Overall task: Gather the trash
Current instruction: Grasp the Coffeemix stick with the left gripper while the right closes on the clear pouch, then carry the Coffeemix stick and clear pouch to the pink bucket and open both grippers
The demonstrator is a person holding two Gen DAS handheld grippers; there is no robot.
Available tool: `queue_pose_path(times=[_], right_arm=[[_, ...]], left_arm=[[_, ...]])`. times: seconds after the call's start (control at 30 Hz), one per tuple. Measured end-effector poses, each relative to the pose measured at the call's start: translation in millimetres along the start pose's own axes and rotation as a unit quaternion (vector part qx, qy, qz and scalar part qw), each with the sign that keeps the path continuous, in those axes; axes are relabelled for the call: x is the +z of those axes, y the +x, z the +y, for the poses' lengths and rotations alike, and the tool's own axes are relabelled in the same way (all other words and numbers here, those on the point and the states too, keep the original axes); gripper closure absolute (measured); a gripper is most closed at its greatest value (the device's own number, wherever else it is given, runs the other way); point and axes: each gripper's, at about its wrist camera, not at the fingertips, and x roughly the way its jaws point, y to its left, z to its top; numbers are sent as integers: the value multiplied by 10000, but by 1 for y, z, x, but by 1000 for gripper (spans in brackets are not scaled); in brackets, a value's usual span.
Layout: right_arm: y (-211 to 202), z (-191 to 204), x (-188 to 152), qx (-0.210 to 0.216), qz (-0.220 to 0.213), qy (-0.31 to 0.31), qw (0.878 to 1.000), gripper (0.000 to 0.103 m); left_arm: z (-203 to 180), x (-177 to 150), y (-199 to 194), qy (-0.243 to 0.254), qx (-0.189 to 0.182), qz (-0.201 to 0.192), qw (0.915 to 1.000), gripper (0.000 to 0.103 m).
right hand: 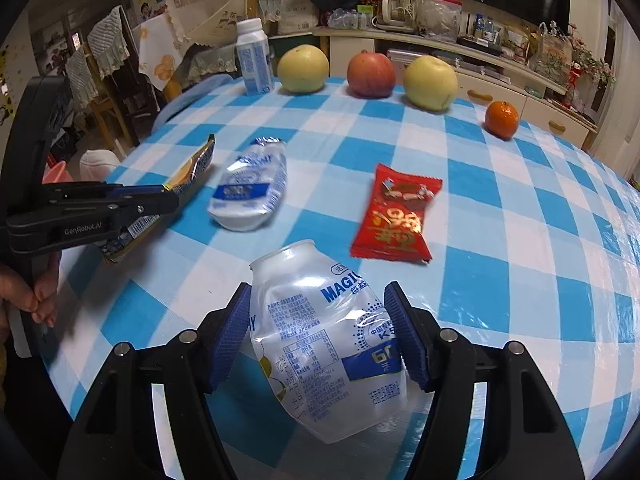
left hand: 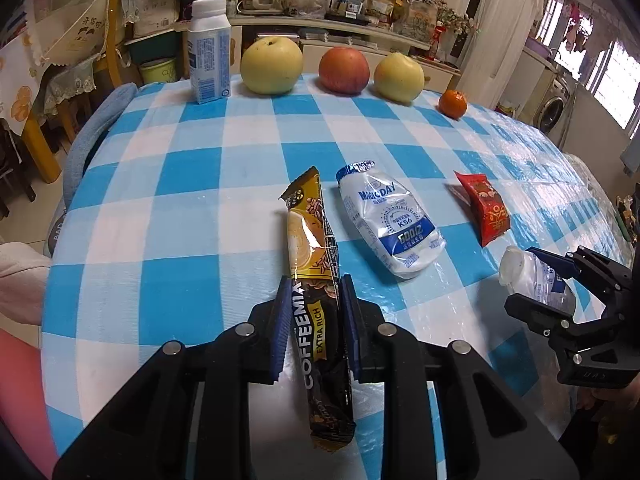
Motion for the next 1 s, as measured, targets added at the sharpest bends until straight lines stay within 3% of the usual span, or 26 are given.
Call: queue_pose_path(times=[0.6,1.0], right_arm=[[-8,82,29,645,-421,-263,9967,35],[-9,172,54,1280,-496,-623,9886,35]], left_arm=[[58,-10,-66,-463,66,-613,9970,77],[124,-25,-126,-1186,279,-1219,9850,77]])
